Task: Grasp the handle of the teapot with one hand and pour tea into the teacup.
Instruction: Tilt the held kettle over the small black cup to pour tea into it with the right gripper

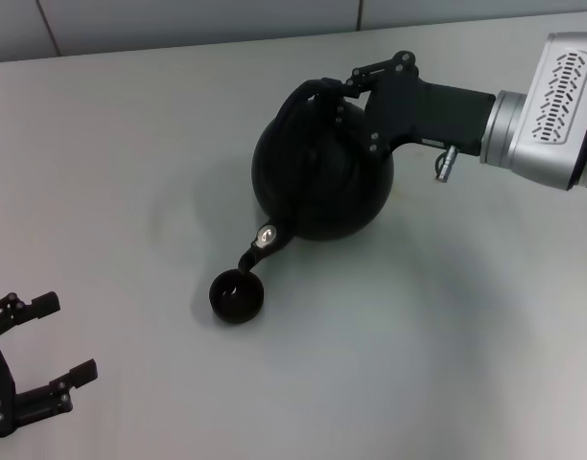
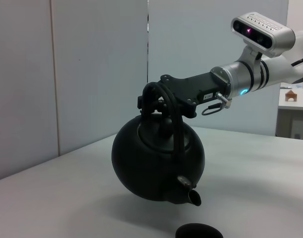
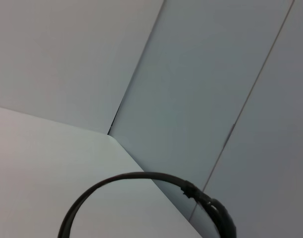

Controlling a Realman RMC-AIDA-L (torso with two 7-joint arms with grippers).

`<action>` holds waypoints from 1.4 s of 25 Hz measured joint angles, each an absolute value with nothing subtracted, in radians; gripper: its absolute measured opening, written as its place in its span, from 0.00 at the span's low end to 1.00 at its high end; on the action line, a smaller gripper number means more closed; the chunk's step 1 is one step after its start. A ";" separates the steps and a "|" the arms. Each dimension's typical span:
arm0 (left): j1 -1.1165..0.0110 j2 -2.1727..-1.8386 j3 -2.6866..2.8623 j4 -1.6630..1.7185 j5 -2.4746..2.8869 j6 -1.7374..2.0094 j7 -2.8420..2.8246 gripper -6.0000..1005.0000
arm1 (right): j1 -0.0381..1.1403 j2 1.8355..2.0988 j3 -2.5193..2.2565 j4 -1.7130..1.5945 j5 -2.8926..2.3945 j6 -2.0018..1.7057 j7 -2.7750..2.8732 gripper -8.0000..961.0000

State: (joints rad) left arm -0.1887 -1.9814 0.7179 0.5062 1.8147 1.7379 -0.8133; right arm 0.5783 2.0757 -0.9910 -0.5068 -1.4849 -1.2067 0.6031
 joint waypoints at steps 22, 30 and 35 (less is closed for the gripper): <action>-0.195 -1.984 0.718 0.506 1.813 1.738 -0.813 0.86 | 0.579 2.081 -1.068 -0.566 -1.487 -1.210 0.539 0.10; -0.196 -1.983 0.718 0.506 1.811 1.738 -0.814 0.86 | 0.580 2.082 -1.075 -0.575 -1.485 -1.210 0.512 0.10; -0.198 -1.982 0.718 0.506 1.811 1.739 -0.816 0.86 | 0.578 2.084 -1.078 -0.580 -1.479 -1.209 0.482 0.11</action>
